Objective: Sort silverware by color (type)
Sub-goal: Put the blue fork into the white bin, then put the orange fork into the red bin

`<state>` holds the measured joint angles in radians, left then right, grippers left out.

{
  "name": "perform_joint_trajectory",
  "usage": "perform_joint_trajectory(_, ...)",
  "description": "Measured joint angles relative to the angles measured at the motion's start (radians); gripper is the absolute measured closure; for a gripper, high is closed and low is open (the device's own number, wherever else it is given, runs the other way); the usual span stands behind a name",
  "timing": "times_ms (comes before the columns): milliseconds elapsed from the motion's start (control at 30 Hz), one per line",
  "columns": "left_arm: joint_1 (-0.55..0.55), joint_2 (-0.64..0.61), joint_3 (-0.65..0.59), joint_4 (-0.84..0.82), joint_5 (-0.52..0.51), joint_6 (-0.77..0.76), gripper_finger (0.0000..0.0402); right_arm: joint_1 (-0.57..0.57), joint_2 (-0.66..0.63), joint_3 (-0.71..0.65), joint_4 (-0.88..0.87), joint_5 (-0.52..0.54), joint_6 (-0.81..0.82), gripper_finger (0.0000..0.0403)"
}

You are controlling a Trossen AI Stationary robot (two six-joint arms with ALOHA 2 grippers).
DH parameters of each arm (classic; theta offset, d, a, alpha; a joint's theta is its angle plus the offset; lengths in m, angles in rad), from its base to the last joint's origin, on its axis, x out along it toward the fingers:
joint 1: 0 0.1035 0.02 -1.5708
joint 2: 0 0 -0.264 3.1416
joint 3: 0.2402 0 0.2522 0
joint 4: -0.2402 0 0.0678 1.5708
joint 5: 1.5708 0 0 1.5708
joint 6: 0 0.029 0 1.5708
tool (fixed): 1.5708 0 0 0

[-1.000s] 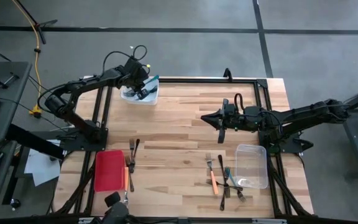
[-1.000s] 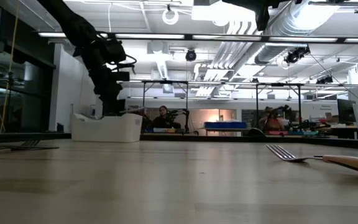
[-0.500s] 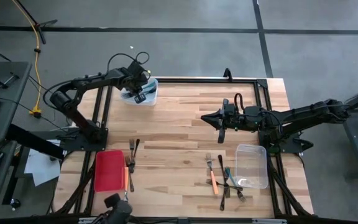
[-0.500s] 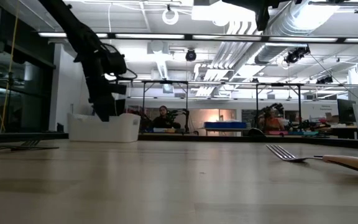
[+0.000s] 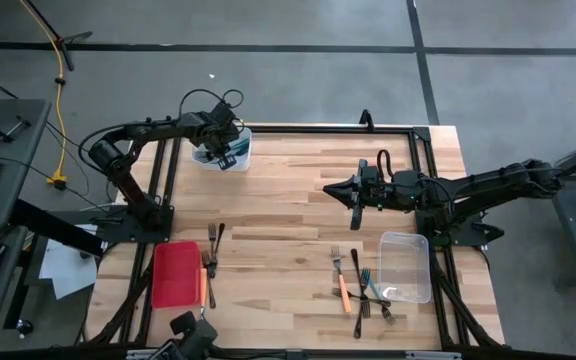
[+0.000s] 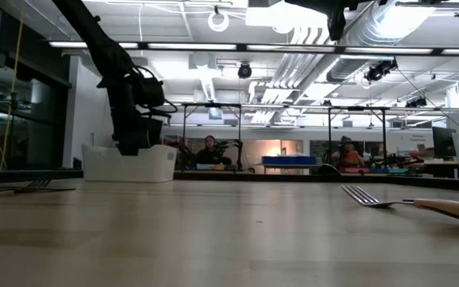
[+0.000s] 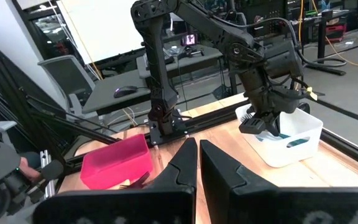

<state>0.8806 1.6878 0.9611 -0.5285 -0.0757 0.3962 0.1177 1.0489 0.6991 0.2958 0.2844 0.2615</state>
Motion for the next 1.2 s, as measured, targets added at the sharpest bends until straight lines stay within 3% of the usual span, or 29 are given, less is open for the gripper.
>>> perform_joint_trajectory(700,0.001,-0.043,0.009,-0.004,0.000,0.017,0.0265,0.000,0.000,0.000,0.000,0.000,0.000,0.0398)
perform_joint_trajectory(1000,0.001,-0.098,0.115,-0.158,0.014,-0.030,0.0256,0.000,0.000,0.000,0.000,-0.004,0.000,0.0398)
perform_joint_trajectory(1100,0.000,-0.146,0.160,-0.196,0.075,-0.106,0.0256,0.000,0.000,0.000,0.000,-0.004,0.000,0.0398)
perform_joint_trajectory(1200,0.000,-0.234,0.164,-0.169,0.219,-0.216,0.0257,0.000,0.000,0.000,0.000,-0.004,0.000,0.0398)
